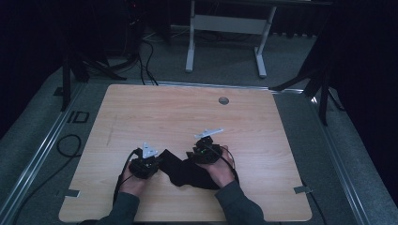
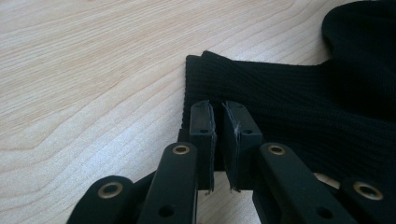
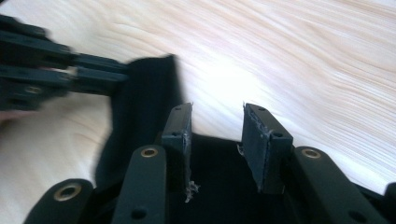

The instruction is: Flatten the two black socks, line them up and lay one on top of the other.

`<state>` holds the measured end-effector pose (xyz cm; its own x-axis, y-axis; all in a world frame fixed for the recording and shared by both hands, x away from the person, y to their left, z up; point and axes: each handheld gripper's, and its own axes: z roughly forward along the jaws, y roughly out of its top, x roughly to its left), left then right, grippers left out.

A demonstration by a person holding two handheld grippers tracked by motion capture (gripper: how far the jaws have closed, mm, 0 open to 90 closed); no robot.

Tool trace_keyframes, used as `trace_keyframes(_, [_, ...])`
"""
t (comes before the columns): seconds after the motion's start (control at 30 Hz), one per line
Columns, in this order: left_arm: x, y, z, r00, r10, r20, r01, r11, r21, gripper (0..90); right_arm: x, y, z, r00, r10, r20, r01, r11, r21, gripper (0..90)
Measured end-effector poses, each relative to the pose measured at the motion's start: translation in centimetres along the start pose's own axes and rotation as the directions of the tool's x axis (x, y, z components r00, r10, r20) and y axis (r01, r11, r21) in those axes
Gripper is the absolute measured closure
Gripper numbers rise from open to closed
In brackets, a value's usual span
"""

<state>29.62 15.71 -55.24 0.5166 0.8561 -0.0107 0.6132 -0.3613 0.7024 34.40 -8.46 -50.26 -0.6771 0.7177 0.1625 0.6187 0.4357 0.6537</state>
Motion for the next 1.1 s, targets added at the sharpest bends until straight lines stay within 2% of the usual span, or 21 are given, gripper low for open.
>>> trace_keyframes(0.13, [0.0, 0.0, 0.0, 1.0, -0.001, 0.001, 0.001, 1.0, 0.002, 83.1, -1.7, -1.2, -0.2, 0.9985, 0.02, 0.051, -0.021, 0.999, 0.03, 61.6])
trace_keyframes(0.23, [0.0, 0.0, 0.0, 1.0, -0.004, 0.002, 0.004, 1.0, 0.001, 83.1, -2.6, -2.3, 0.1, 0.9951, 0.017, 0.098, -0.022, 0.998, 0.056, 59.8])
trace_keyframes(0.43, [0.0, 0.0, 0.0, 1.0, -0.006, 0.004, 0.006, 1.0, 0.001, 83.0, -3.7, -3.6, 1.2, 0.9891, 0.041, 0.142, -0.055, 0.994, 0.098, 58.6])
trace_keyframes(0.53, [0.1, 0.0, 0.0, 0.9999, -0.009, 0.008, 0.009, 1.0, 0.002, 83.0, -3.9, -3.8, 1.5, 0.9893, 0.059, 0.133, -0.073, 0.993, 0.098, 60.9])
trace_keyframes(0.6, [0.1, -0.1, 0.0, 0.9999, -0.011, 0.01, 0.011, 0.9999, 0.002, 83.0, -3.9, -3.8, 1.5, 0.9909, 0.05, 0.125, -0.062, 0.993, 0.098, 63.6])
trace_keyframes(0.73, [0.1, -0.1, 0.0, 0.9999, -0.011, 0.008, 0.011, 0.9999, 0.001, 83.0, -3.9, -3.8, 1.5, 0.9937, 0.063, 0.093, -0.073, 0.992, 0.104, 76.5])
trace_keyframes(0.83, [0.1, -0.1, 0.0, 0.9999, -0.012, 0.008, 0.012, 0.9999, 0.001, 83.0, -3.8, -3.8, 1.5, 0.9948, 0.062, 0.081, -0.07, 0.992, 0.101, 82.7])
trace_keyframes(0.93, [0.1, -0.1, 0.0, 0.9998, -0.014, 0.01, 0.014, 0.9999, -0.001, 83.1, -3.5, -3.8, 1.3, 0.9947, 0.045, 0.093, -0.054, 0.994, 0.096, 84.6])
trace_keyframes(1.1, [0.1, -0.1, 0.0, 0.9999, -0.014, 0.009, 0.014, 0.9999, -0.001, 83.0, -3.4, -3.8, 0.4, 0.9944, 0.049, 0.093, -0.055, 0.996, 0.067, 85.0])
